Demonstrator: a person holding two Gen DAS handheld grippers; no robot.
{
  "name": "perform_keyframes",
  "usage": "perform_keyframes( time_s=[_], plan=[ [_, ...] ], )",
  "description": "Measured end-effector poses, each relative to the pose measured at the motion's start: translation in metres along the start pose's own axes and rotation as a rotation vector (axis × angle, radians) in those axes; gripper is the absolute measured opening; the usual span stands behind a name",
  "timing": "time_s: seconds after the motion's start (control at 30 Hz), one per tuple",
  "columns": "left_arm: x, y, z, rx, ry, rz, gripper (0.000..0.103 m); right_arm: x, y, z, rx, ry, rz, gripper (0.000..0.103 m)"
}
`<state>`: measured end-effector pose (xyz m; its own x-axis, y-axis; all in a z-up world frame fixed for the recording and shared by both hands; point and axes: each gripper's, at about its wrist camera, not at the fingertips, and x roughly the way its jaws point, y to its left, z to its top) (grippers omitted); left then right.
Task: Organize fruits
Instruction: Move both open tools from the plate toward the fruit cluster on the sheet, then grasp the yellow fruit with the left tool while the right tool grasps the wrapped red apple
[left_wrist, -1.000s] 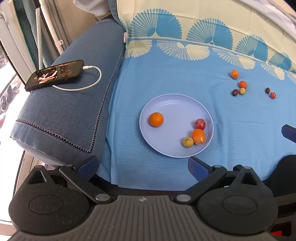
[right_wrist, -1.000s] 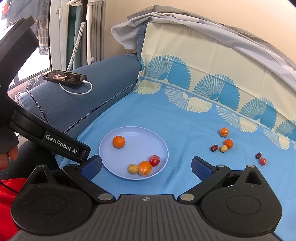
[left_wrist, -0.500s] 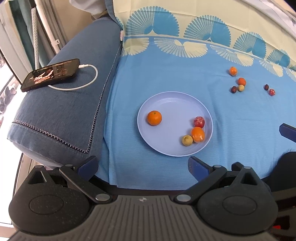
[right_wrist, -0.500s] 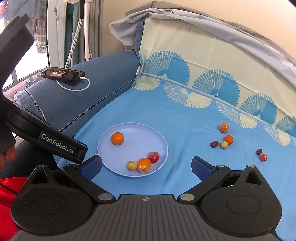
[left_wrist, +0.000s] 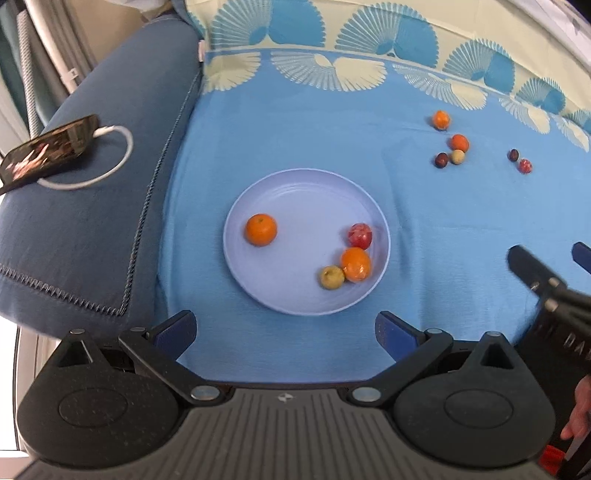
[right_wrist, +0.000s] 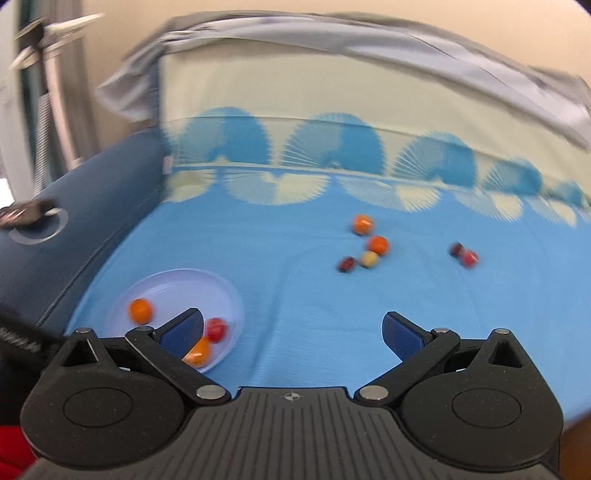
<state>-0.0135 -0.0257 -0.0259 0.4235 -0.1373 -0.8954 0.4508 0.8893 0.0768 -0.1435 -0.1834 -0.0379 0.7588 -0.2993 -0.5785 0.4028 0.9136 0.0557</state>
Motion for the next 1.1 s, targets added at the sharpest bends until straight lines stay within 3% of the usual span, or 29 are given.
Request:
perform_keyframes(
  time_s=[0.2,0.37,0.57,0.83,1.1],
  plan=[
    [0.019,-0.032,0.035,0.036,0.013,-0.033,0.103,0.026,-0.051,0.0,0.093,-0.018,-0.122,0.102],
    [0.048,-0.079,0.074,0.135,0.004,-0.042,0.103,0.064,-0.101,-0.001,0.197,-0.004,-0.232,0.102],
    [0.102,-0.15,0.133,0.267,-0.029,-0.069,0.103,0.132,-0.161,0.01,0.225,-0.014,-0.345,0.102],
    [0.182,-0.242,0.204,0.458,-0.044,-0.123,0.103,0.241,-0.241,0.036,0.3,-0.004,-0.404,0.102],
    [0.241,-0.286,0.221,0.575,-0.005,-0.091,0.103,0.307,-0.267,0.033,0.275,0.023,-0.42,0.102]
  ],
)
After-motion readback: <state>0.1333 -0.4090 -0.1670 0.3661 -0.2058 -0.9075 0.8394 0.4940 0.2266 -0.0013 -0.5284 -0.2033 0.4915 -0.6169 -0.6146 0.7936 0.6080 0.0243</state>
